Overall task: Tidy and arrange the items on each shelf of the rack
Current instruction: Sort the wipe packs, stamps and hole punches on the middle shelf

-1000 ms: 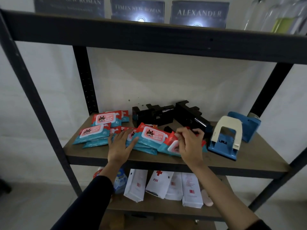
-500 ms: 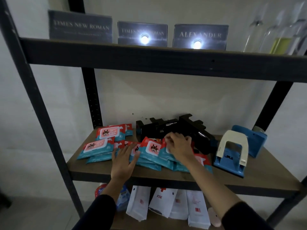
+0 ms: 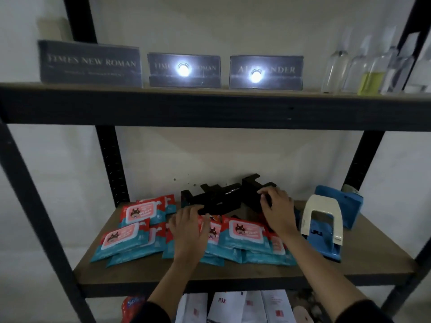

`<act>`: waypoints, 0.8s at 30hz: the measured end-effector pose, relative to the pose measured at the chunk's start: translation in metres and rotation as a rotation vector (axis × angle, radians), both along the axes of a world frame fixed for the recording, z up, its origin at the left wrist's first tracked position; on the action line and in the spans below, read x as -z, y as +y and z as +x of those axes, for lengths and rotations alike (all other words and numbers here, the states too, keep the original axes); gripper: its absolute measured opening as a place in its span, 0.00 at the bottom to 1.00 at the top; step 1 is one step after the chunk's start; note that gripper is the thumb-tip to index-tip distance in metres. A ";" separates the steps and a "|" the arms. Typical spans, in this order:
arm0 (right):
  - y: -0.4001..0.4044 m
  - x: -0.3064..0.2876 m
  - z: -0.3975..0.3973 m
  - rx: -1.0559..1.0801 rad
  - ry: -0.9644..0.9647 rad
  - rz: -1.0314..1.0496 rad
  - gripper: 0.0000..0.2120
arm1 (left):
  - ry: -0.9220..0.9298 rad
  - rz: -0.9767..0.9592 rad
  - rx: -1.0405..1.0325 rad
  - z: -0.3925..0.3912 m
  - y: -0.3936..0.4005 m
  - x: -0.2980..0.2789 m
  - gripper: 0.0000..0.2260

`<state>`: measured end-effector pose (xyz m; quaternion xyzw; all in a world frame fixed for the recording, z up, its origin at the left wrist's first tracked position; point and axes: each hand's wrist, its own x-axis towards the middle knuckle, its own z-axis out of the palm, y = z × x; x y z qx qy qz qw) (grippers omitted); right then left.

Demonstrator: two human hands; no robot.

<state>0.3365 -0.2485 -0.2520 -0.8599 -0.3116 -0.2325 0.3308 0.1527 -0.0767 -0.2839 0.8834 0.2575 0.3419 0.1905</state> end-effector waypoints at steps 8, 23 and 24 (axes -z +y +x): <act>-0.018 -0.021 0.068 0.170 0.321 -0.175 0.19 | 0.203 0.220 0.237 0.054 -0.055 0.008 0.27; 0.006 0.000 0.155 -0.281 0.945 -0.105 0.51 | 0.240 0.300 0.152 0.071 -0.070 0.037 0.25; 0.005 -0.010 0.144 -0.304 0.960 -0.104 0.46 | 0.239 0.295 0.153 0.071 -0.072 0.037 0.26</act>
